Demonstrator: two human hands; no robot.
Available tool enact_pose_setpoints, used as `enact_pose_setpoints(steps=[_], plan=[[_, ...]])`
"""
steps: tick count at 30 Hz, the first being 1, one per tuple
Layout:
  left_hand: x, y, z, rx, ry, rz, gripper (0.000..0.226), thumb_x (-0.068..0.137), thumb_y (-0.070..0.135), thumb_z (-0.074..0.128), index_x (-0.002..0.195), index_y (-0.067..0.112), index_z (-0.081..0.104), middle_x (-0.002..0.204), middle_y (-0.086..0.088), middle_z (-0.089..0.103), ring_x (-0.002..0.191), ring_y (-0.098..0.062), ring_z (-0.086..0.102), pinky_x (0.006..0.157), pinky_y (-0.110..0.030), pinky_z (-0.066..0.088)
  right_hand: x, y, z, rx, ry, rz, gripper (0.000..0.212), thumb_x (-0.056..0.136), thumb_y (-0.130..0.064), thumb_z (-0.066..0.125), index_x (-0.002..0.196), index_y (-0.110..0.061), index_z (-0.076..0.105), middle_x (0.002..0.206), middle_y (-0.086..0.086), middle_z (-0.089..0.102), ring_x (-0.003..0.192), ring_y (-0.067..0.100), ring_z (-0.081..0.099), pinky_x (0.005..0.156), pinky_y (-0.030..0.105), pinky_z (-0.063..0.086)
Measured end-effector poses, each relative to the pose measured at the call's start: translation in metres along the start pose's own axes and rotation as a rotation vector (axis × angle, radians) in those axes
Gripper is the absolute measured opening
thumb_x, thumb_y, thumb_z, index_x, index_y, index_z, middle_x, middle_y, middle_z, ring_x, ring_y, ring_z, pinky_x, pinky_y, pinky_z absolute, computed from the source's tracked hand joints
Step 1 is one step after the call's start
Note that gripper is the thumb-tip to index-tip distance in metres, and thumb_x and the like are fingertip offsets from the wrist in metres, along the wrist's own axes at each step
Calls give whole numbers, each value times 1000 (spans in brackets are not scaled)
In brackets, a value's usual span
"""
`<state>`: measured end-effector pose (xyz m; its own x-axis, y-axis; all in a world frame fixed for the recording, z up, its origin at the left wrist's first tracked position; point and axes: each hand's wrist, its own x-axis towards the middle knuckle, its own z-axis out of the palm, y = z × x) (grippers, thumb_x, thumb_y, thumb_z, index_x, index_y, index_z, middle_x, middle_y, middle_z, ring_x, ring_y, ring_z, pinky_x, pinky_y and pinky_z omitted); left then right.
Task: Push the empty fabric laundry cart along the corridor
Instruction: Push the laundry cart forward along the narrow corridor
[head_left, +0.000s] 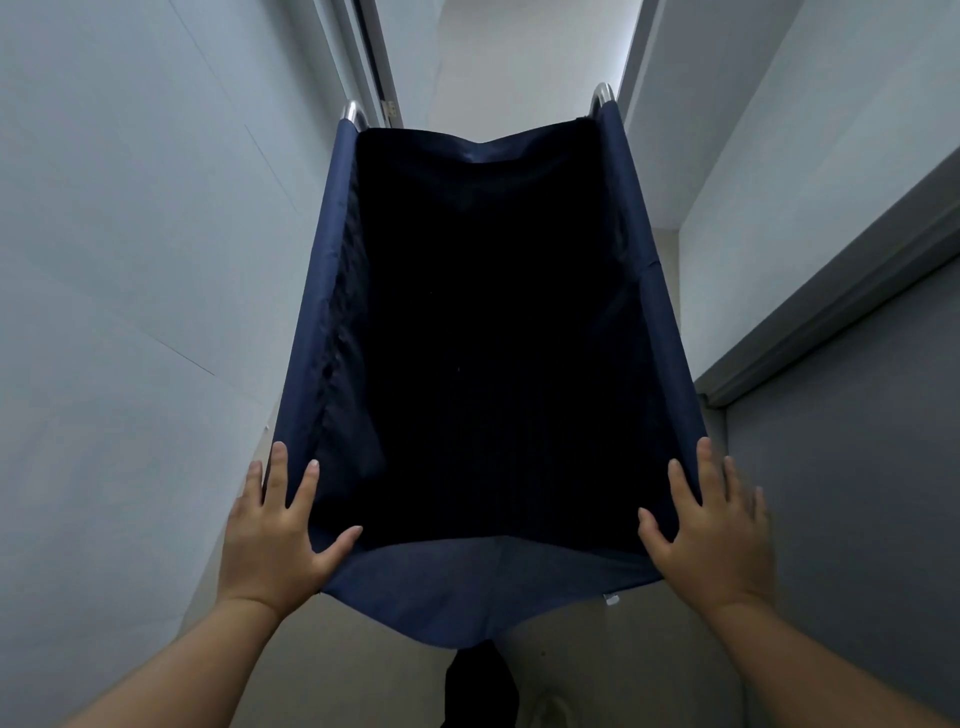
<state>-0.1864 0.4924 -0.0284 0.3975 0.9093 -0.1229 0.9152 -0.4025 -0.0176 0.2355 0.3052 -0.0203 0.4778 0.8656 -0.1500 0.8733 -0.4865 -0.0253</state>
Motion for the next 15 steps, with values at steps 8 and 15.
enact_pose_setpoints(steps=[8,15], plan=[[38,-15,-5,-24,-6,20,94,83,83,29,145,14,48,163,-21,24,141,-52,33,100,-61,46,29,-20,-8,-2,-25,25,70,86,-53,40,131,-5,64,159,21,36,134,49,48,99,68,39],[71,-29,-9,-50,-15,29,91,83,81,34,143,15,51,164,-19,24,140,-51,35,98,-61,47,52,-39,-19,-6,-49,41,70,85,-53,40,128,-4,66,157,23,40,132,50,49,98,69,40]])
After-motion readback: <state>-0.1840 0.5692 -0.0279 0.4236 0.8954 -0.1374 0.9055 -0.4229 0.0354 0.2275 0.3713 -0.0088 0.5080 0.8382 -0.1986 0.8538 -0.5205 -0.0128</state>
